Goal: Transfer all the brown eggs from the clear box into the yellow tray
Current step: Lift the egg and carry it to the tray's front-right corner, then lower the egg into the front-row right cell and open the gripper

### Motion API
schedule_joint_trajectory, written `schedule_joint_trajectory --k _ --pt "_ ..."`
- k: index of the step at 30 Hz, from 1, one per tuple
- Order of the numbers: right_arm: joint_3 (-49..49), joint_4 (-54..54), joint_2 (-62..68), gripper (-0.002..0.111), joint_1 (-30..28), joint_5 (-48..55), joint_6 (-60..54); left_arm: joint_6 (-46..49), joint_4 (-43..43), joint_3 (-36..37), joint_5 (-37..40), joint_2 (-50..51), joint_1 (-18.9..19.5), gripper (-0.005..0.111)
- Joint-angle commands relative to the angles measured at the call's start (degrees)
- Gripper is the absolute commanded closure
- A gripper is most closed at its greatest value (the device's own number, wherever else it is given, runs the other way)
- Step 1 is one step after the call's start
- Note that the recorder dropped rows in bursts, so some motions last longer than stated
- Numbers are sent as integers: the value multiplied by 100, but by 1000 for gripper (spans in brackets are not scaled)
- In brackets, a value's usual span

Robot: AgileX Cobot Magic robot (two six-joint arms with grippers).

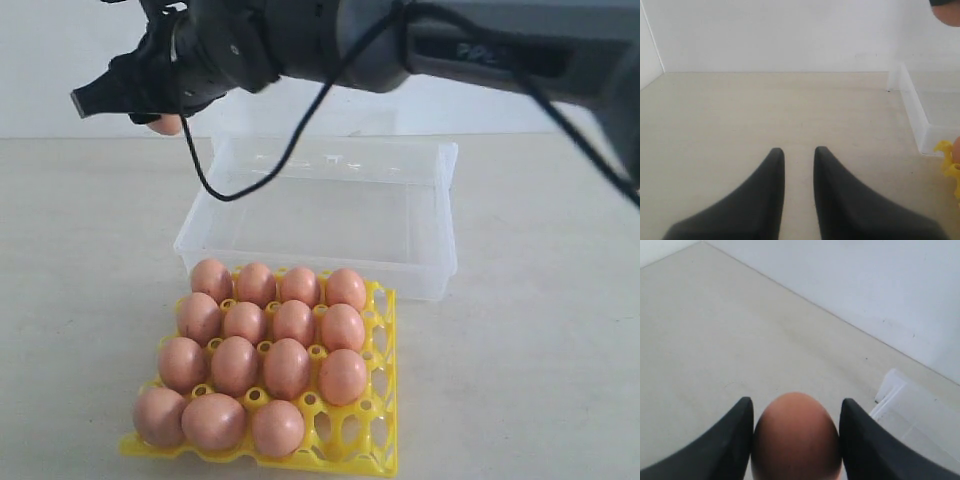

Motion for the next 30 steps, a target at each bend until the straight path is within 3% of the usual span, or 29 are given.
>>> schedule_joint_trajectory --k 1,6,11,16,21,24,30 --pt "2073 24 -1054 109 -47 -1318 190 -26 11 -4 -5 -11 -51 85" --pt "4037 262 -2295 109 -47 -2740 906 -26 11 -4 -5 -11 -51 85" --pt "5893 -254 -3519 109 -47 -3650 2092 -26 11 -4 -5 -11 -51 85" --pt "7161 -2296 -4247 109 -87 -4914 4197 -26 11 -4 -5 -11 -51 85" --pt "7665 -4884 -4290 109 -528 -6224 6211 -26 11 -4 -5 -11 -51 85" --pt "7692 -5552 -4290 109 -791 -5988 6469 -26 11 -4 -5 -11 -51 85" --pt "7692 -5730 -4222 109 -840 -4605 6258 -26 11 -4 -5 -11 -51 85"
